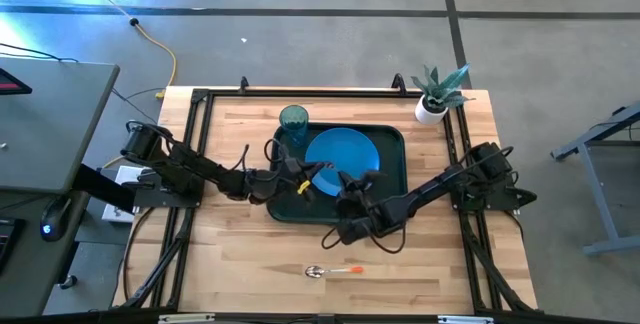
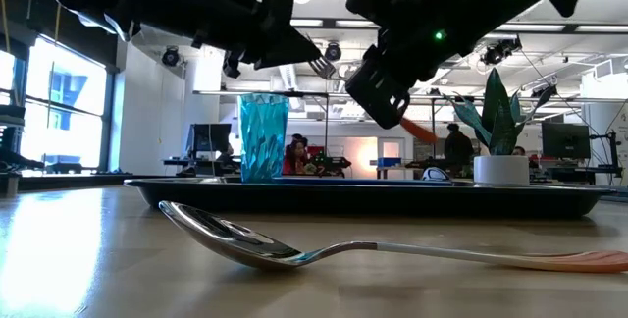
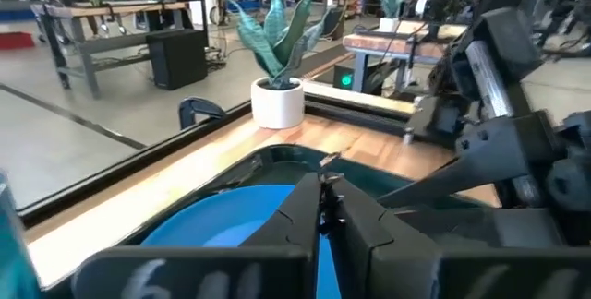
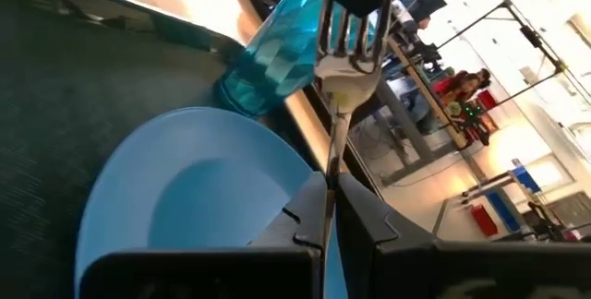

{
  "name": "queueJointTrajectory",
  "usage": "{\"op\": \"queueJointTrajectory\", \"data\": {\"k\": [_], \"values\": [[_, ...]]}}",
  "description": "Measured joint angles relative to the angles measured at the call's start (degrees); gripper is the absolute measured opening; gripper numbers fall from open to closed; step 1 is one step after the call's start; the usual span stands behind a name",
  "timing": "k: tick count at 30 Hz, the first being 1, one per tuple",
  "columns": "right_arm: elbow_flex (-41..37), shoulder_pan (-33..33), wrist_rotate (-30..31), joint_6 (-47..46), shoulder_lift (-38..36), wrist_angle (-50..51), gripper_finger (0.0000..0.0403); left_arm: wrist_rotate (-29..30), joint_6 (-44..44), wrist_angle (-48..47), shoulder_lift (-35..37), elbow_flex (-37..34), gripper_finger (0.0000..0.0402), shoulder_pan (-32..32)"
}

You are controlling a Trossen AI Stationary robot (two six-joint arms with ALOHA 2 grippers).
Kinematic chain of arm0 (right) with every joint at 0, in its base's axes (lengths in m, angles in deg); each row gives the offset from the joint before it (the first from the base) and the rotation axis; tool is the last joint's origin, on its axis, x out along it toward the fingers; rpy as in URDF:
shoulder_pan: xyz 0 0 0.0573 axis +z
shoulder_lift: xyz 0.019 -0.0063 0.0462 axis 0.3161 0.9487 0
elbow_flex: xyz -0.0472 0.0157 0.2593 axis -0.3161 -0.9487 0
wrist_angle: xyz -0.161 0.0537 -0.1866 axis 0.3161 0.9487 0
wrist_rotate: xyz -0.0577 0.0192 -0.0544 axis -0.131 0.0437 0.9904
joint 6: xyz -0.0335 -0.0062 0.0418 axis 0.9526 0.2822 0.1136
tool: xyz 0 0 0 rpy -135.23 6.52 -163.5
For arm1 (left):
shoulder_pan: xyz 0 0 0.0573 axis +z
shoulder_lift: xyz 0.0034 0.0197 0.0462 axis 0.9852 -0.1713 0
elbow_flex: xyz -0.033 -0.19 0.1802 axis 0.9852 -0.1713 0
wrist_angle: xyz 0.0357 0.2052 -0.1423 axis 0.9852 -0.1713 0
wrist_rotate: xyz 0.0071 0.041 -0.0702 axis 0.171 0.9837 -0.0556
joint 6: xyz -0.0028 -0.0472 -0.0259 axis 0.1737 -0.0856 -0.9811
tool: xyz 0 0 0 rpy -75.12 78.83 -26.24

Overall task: Pick and place plate/cup/fork/spoon on tray
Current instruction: Put the orange fork on the dark green tray to the left of the blue plate

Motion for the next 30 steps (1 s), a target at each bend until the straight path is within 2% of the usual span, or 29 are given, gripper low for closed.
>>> {"op": "queueJointTrajectory", "data": {"k": [4, 7, 12, 19, 24, 30], "values": [[-0.02, -0.37, -0.37, 0.76, 0.0, -1.49, 0.0002, 0.18, 2.75, -0.21, 0.32, 0.0, 0.0003, -0.02], [-0.02, -0.35, -0.8, -0.41, -0.04, -2.02, 0.0019, -0.63, 3.95, -1.95, 1.69, 0.0, 0.0002, -0.06], [-0.02, -0.37, -1.41, -0.78, -0.04, -4.06, 0.0075, -2.34, 4.01, -8.0, 6.23, 0.07, 0.0001, -0.12], [-0.02, 0.52, -1.29, 0.03, -1.16, -5.39, 0.015, -4.4, 3.35, -24.92, 16.57, 0.09, 0.0001, -0.17], [0.01, 0.9, -2.91, -0.12, -3.65, -7.21, 0.0178, -9.57, 1.13, -37.87, 25.84, 0.07, 0.0001, 1.42], [0.04, -0.74, -11.87, -0.96, -4.31, -10.56, 0.0183, -19.91, -1.38, -49.47, 34.5, 0.02, 0.0, 6.14]]}}
